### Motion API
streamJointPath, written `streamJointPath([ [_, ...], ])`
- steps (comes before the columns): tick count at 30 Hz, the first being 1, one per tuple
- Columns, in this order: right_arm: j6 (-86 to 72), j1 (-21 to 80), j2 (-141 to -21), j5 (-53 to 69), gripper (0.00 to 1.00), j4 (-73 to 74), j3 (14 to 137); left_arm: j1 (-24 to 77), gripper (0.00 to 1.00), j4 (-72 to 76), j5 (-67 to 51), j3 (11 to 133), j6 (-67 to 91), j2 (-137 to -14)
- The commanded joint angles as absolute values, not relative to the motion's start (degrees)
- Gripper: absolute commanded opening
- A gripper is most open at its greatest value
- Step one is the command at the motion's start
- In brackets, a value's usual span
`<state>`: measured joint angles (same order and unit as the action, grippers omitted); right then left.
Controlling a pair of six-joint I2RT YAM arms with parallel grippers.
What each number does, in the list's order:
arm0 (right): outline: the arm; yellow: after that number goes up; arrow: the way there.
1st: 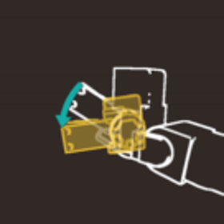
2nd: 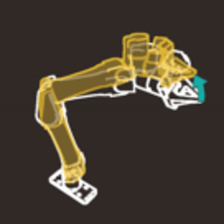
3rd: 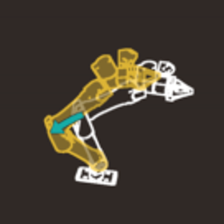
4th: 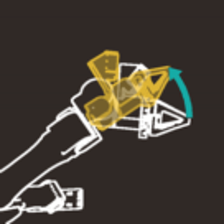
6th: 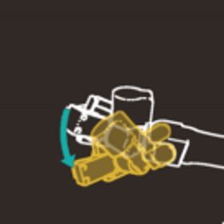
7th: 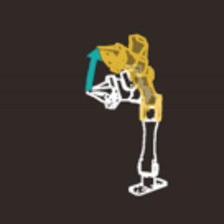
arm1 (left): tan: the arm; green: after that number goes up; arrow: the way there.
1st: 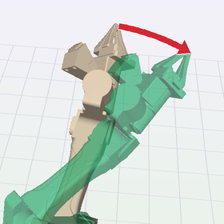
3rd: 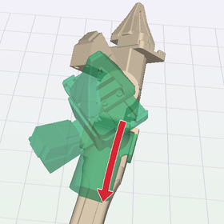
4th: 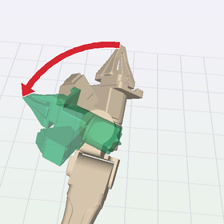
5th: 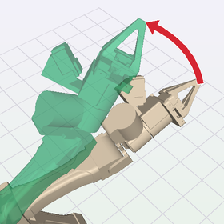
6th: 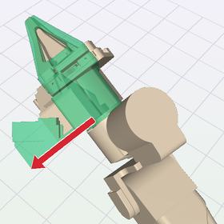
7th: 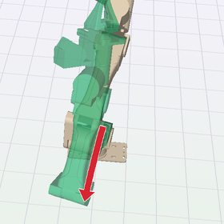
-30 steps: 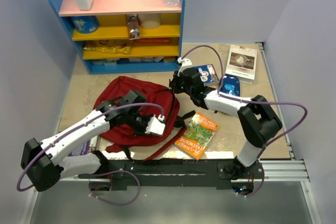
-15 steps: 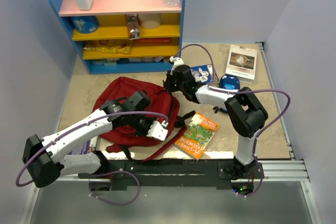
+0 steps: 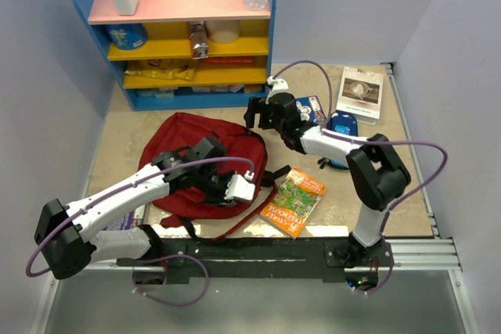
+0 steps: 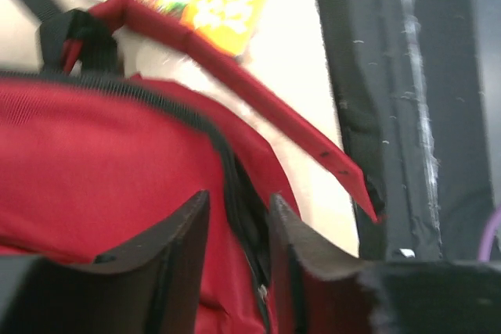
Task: Pack the student bag
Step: Unzip the student bag at the center of the board.
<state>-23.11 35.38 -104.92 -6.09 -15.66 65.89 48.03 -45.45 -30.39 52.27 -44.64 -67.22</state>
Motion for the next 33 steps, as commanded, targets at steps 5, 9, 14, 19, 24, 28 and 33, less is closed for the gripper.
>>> streamJointPath([
  [5,-28.37,34.80,-90.89,-7.74,0.99,-16.88,55.74,45.97,0.57,-40.34,-23.30,51.33,-35.69,-67.41],
  [9,-34.26,32.26,-87.63,-3.09,0.99,-16.35,50.90,44.91,0.55,-40.78,-21.71,51.77,-34.81,-70.39],
  [14,-37.44,29.62,-84.12,4.90,0.99,-17.38,45.28,45.00,0.40,-37.53,-19.52,50.80,-33.75,-71.54],
  [19,-37.27,29.62,-77.79,5.01,0.99,-17.85,40.43,45.00,0.12,-34.63,-17.67,50.36,-33.14,-71.28],
  [24,-36.74,29.62,-72.43,5.27,0.92,-15.30,37.71,44.83,0.00,-31.65,-15.04,50.71,-31.65,-70.67],
  [28,-38.05,29.71,-68.65,6.06,0.80,-14.33,35.08,41.14,0.00,-28.39,-8.81,52.55,-29.54,-69.26],
  [33,-42.01,30.06,-65.57,9.40,0.62,-18.01,33.14,37.71,0.00,-27.25,-5.36,53.18,-26.29,-66.19],
])
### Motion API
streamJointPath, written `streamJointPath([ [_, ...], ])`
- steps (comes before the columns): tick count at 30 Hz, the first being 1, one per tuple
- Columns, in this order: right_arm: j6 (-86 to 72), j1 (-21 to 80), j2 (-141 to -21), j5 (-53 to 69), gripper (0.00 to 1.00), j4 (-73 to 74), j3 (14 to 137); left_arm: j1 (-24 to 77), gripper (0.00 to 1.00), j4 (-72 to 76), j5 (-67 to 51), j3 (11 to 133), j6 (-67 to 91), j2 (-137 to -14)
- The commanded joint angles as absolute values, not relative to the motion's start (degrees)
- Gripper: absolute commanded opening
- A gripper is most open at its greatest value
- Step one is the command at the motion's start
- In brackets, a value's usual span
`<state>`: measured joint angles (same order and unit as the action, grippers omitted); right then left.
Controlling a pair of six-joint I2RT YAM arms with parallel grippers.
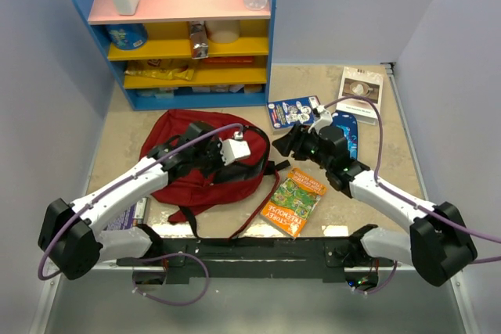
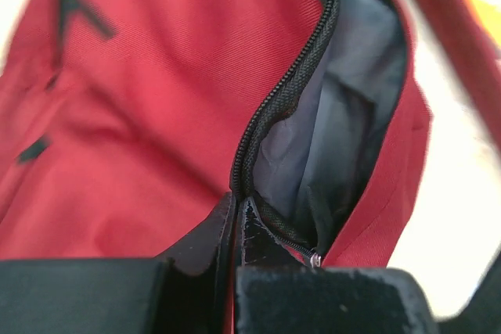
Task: Pack the student bag
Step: Unzip the student bag at the center of the board.
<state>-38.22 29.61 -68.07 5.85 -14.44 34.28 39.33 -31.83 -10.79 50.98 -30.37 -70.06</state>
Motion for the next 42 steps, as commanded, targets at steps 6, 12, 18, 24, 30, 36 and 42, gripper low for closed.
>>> streamJointPath([
  [6,-44.38,34.62,-67.14,10.81,0.43,-22.41,33.92,37.27,0.00,-26.63,-0.37,48.96,-19.96,-60.21],
  [12,-45.35,43.23,-74.52,9.32,0.38,-28.03,35.51,37.09,0.00,-24.61,1.49,44.74,-16.53,-54.41],
  [18,-45.00,45.00,-79.10,5.98,0.32,-30.24,33.32,36.56,0.00,-24.17,1.14,46.66,-14.07,-54.49],
  [24,-43.59,44.91,-82.52,1.41,0.25,-27.95,31.73,35.51,0.00,-23.82,1.76,50.80,-11.43,-54.23],
  [30,-42.80,45.00,-87.89,0.53,0.15,-22.50,33.75,34.72,0.00,-24.52,-4.43,50.19,-12.64,-53.70],
  [36,-39.48,45.00,-77.29,-7.27,0.18,-15.22,34.63,31.23,0.75,-30.32,-6.58,52.29,-20.47,-54.32],
  [42,-34.99,45.96,-61.00,-10.82,0.46,-7.65,37.96,15.87,1.00,-38.05,-12.99,61.60,-27.77,-56.42],
])
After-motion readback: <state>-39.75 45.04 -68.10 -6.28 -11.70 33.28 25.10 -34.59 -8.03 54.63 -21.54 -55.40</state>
